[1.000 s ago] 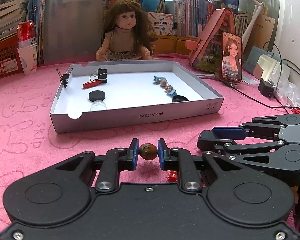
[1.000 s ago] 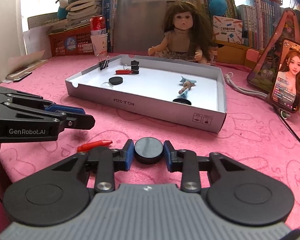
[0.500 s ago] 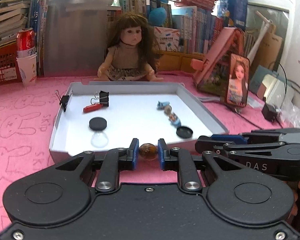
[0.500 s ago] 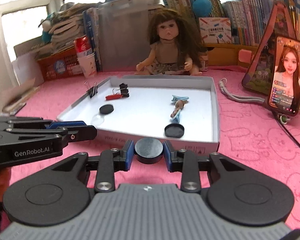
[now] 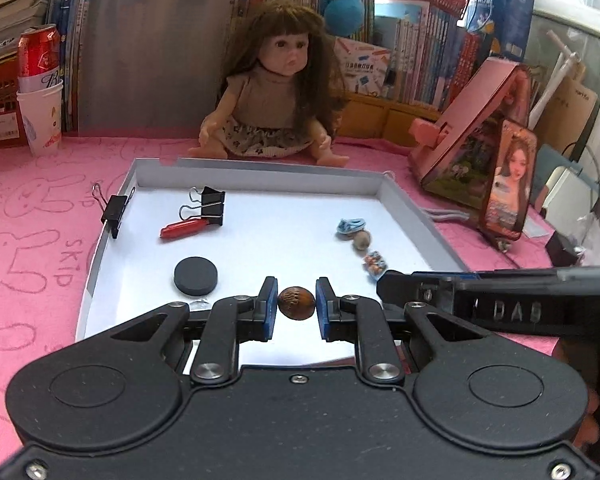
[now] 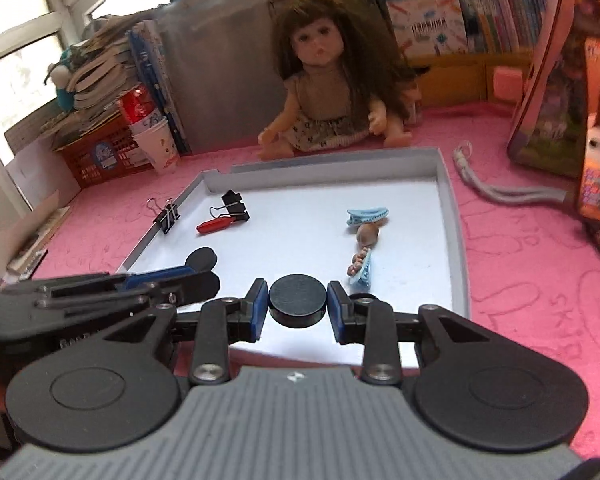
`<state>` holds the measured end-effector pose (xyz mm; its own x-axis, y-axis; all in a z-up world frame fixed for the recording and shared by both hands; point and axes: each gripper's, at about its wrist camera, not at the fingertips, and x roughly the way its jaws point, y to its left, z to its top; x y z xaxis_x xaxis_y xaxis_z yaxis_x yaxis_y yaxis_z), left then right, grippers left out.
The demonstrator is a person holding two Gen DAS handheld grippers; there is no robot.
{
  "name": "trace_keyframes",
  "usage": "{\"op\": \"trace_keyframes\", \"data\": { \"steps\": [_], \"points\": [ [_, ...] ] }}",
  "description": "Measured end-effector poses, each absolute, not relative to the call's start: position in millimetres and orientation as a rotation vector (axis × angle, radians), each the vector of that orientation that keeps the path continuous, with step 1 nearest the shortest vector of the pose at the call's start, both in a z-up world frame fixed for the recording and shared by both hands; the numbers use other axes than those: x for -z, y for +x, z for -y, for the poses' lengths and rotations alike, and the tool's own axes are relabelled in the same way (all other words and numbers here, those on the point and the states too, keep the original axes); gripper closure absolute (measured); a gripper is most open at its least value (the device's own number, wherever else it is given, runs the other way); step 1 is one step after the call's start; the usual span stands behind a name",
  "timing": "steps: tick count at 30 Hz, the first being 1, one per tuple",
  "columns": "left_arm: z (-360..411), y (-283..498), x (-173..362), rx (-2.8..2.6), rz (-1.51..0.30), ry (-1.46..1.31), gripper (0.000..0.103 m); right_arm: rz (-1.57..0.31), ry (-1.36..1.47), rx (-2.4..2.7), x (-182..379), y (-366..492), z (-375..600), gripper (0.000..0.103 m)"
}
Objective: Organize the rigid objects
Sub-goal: 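Carry the nut with the left tool while the right tool carries the disc into the tray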
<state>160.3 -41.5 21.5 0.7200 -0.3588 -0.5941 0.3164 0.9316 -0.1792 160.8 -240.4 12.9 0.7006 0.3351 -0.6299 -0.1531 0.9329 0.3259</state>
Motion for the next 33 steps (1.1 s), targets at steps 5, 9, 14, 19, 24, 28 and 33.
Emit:
{"op": "trace_keyframes", "data": {
  "steps": [5,9,14,19,24,28,33],
  "points": [
    [43.6,170.4,-9.9,0.368,-0.708,-0.065,0.084,-0.807,0.308,-0.256,-5.4,174.2,240.9,0.066],
    [45.4,172.9,-5.2,0.366,-0.714,-0.052,0.084,-0.834,0.306,-0.240,-1.7,178.7,238.2,0.066],
    [49.2,175.9,-1.1,0.366,-0.723,-0.036,0.084,-0.853,0.291,-0.216,-1.2,184.6,234.6,0.066],
    [51.7,177.8,1.1,0.364,-0.732,-0.022,0.084,-0.868,0.279,-0.207,-0.6,189.4,228.7,0.066],
    [52.1,177.9,2.5,0.364,-0.736,-0.012,0.084,-0.873,0.273,-0.204,0.0,191.4,225.0,0.065],
    [52.7,177.6,2.7,0.365,-0.732,-0.008,0.084,-0.884,0.265,-0.211,1.3,192.3,221.8,0.065],
    [52.4,176.9,2.5,0.366,-0.735,-0.014,0.084,-0.879,0.254,-0.209,1.2,192.3,220.1,0.063]
  ]
}}
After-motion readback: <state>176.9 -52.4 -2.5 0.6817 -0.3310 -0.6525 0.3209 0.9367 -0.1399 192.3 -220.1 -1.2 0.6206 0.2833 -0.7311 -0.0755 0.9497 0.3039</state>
